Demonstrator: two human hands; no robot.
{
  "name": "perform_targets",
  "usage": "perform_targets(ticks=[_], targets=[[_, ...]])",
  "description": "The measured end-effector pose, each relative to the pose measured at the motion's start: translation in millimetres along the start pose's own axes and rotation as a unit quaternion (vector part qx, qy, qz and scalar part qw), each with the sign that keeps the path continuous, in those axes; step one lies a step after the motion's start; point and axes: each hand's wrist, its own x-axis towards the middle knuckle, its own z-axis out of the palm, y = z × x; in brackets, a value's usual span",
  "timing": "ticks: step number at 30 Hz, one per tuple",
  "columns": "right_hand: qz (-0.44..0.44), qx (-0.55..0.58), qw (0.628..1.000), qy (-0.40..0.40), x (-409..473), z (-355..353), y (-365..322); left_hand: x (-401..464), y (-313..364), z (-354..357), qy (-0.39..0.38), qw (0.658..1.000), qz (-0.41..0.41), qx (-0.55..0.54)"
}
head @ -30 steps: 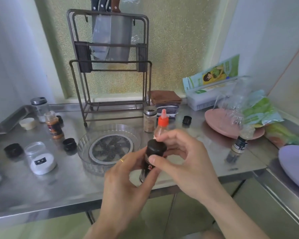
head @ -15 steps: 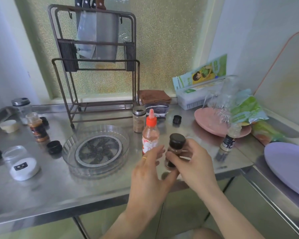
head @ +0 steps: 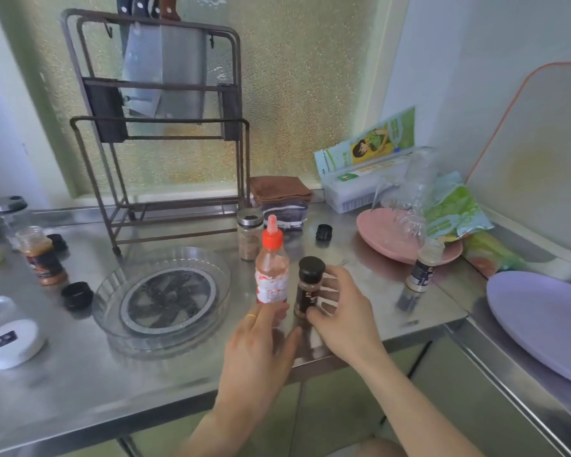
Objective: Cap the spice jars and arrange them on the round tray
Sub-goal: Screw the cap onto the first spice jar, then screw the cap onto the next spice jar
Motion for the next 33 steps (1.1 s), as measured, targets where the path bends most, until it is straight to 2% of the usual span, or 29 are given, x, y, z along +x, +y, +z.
perform_targets(ticks=[1, 3, 7, 10, 13, 17, 21, 26, 33], targets=[[0.008, 0.005, 1.000, 0.018, -0.4, -7.6, 2.6, -0.3, -1.9, 1.2, -0.003, 1.000, -0.002, -0.002], [0.018, -0.007, 0.993, 0.113, 1.5, -28.5, 8.3, -0.7, -5.1, 2.4, -0.010, 1.000, -0.007, -0.006], [0.071, -0.050, 0.949, 0.302, 16.9, -69.6, 25.0, 0.6, -1.7, 6.1, 0.005, 1.000, -0.010, -0.021], [0.121, -0.099, 0.921, 0.356, 38.8, -85.6, 34.1, 2.6, 1.9, 7.7, 0.027, 0.998, -0.021, -0.044], [0.162, -0.133, 0.921, 0.328, 60.3, -94.9, 42.6, 1.7, 5.1, 5.3, 0.032, 0.996, -0.025, -0.075], [0.146, -0.138, 0.941, 0.273, 71.7, -102.0, 46.0, 0.8, 8.9, -0.9, 0.023, 0.996, -0.020, -0.084], [0.060, -0.135, 0.956, 0.255, 43.8, -93.4, 17.1, 1.1, 13.8, -8.7, 0.024, 0.996, -0.016, -0.089], [-0.077, -0.071, 0.986, 0.130, -27.0, -69.5, -49.7, 1.8, 33.4, -20.9, 0.025, 0.989, 0.041, -0.141], [-0.115, -0.027, 0.993, 0.000, -68.0, -34.5, -87.4, -3.5, 39.1, -33.7, 0.030, 0.982, 0.038, -0.185]])
